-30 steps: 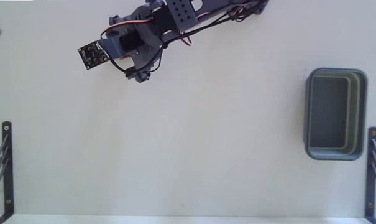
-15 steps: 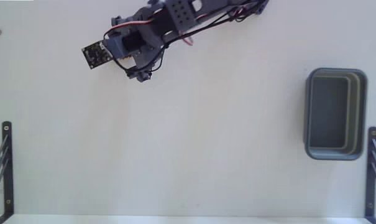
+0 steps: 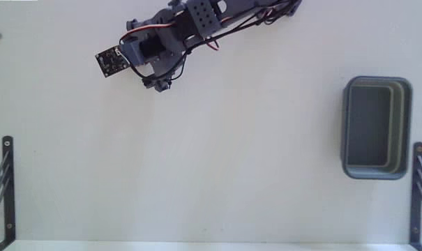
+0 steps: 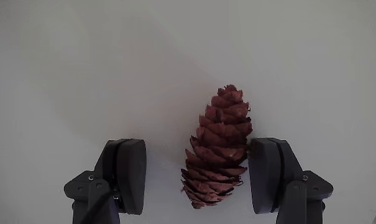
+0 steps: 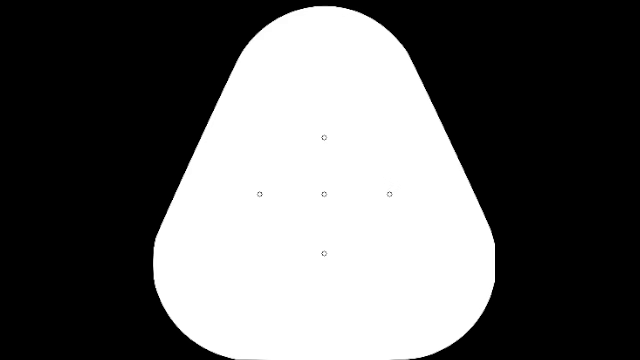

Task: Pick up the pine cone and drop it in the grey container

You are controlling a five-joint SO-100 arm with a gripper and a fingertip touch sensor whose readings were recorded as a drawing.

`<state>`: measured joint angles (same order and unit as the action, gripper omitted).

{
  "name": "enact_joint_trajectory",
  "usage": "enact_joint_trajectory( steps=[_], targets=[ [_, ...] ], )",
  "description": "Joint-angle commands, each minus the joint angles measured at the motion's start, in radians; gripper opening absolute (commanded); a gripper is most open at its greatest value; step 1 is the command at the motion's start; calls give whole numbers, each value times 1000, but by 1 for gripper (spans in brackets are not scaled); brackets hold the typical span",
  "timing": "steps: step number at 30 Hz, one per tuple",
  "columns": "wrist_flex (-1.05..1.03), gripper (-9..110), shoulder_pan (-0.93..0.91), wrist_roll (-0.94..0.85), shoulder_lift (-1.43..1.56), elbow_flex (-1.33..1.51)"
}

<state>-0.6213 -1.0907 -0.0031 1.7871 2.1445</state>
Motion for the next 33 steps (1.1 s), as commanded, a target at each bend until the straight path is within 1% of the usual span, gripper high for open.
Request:
enact_joint_trajectory(
  steps=[1, 13, 33],
  targets=[
    [17, 110, -20, 3, 20, 8],
    [17, 110, -20, 3, 20, 8],
    [17, 104, -20, 3, 20, 8]
  ],
)
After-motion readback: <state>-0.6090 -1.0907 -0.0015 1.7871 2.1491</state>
